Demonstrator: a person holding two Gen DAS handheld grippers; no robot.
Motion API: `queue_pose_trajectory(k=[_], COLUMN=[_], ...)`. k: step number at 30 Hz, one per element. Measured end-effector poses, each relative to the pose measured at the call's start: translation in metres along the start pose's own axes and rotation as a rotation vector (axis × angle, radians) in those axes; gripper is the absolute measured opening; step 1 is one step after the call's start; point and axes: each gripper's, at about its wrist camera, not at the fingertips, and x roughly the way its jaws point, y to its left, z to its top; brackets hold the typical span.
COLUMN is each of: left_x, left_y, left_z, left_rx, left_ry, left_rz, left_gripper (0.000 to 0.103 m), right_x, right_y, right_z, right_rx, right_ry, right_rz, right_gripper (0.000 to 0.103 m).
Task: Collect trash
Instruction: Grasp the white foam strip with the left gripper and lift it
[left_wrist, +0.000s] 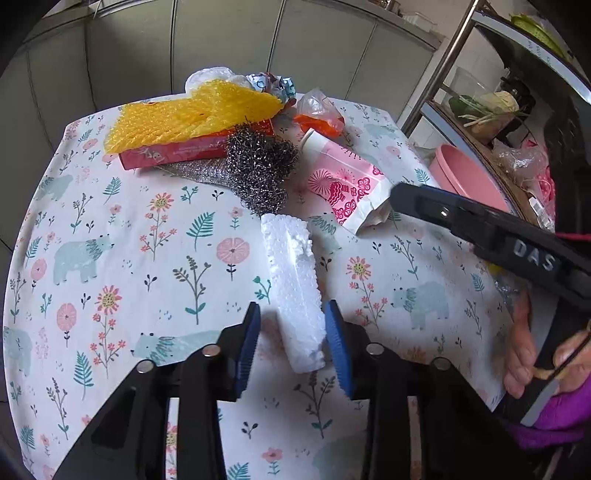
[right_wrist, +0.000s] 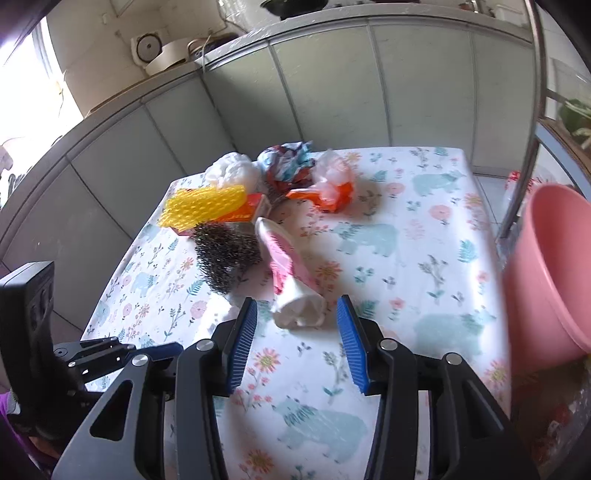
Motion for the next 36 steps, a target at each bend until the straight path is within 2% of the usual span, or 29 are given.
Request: queue_pose_trajectory(k=[2,5,12,13,14,15,22,26,32,34,36], left_x=[-0.004,-0.011,-0.018,-0.016,-0.014,-0.013,-0.011,-0.013,-0.014,-0.014,-0.016], left_y=[0.003,0.011,0.013,0.011,0.011,0.011,0.012,0.013,0.01,0.009,0.01], left_z=[-0.002,-0.005,-0.011,-0.011,-0.013,-0.014,-0.019,-0.019,-0.02,-0.02,-0.02], left_rx=[0.017,0.017,0.04,0.049,0.056,0.058,0.06,0.06,0.08,0.085,0.089], left_ry=[-0.006,-0.013,-0.024,-0.02,-0.014,-0.01,-0.023,-0.036,-0.054,-0.06,-0.073], left_rz=[0.017,0.045,0.017,0.014,0.016,0.021,0.032,0.026,0.014,0.006,-0.001], left_gripper=[0.025,0.025,0.034,0.034,0.035,0.035,0.035,0.035,0.035,0.032,0.022], right_x=[0.005,0.015,0.03,0.03,0.028,0.026,-0.004,-0.021,-0.021,-0.019,-0.017], right_y=[0.005,0.006,0.003,0.004,0.004,0.004,-0.002,-0.007,-0.007,-0.007,-0.007], right_z=[0.004,0.007,0.001,0.0,-0.001,-0.001,-0.019,-0.036,-0.052,-0.053,-0.057], right_rx=[-0.022,-0.024,0.014,0.016,0.019,0.023,0.101,0.148,0.172,0.176,0.185], right_ry=[0.006,0.028,0.095,0.095,0.094,0.094,0.076,0.078,0.11,0.122,0.135], right_rz=[-0.009,-0.027,-0.005,-0.008,-0.011,-0.012,0.008,-0.02,-0.032,-0.033,-0.043], right_gripper=[0.046,0.046,0.046,0.046,0.037,0.035,0.035,0.035,0.036,0.037,0.042])
